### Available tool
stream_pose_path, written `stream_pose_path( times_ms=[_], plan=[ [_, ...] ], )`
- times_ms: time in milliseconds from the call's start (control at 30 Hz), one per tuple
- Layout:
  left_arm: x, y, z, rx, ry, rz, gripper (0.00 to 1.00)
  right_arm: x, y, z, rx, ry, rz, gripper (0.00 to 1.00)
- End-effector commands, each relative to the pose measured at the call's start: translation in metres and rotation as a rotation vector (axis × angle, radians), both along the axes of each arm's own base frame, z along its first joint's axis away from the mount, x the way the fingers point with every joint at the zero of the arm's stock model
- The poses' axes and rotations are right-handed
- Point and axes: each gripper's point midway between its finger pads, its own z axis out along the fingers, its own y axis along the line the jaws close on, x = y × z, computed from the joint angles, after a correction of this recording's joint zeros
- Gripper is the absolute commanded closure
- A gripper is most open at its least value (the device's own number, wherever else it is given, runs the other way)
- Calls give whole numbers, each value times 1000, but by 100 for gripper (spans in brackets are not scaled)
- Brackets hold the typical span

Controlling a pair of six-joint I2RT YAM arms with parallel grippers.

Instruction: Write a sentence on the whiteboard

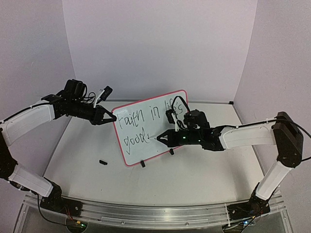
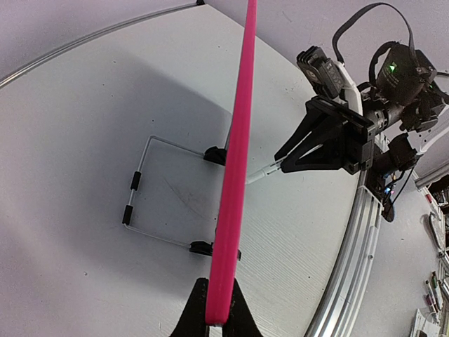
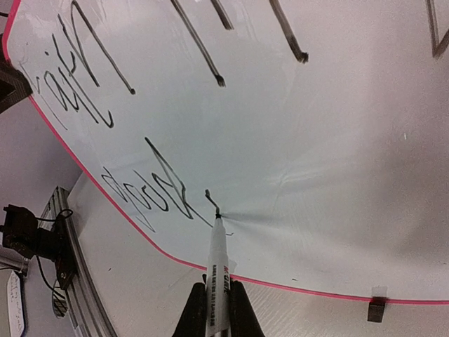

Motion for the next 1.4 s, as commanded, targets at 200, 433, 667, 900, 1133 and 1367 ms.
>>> stream_pose_path(
  times_ms=[200,433,667,900,1133,1367],
  plan=[
    [4,6,-24,72,28,27,100,18,4,50,81,-102,-44,100],
    [4,5,-26,75,34,26,100,23,-1,62,101,-127,-71,100],
    [4,5,-27,73,37,24,100,26,-9,60,98,-129,-98,100],
    [4,5,-27,73,37,23,100,24,-17,46,79,-102,-121,100],
    [4,5,-27,72,39,22,100,20,-20,20,47,-50,-120,100],
    [4,5,-26,71,37,22,100,16,-24,12,44,-28,-124,100]
  ],
)
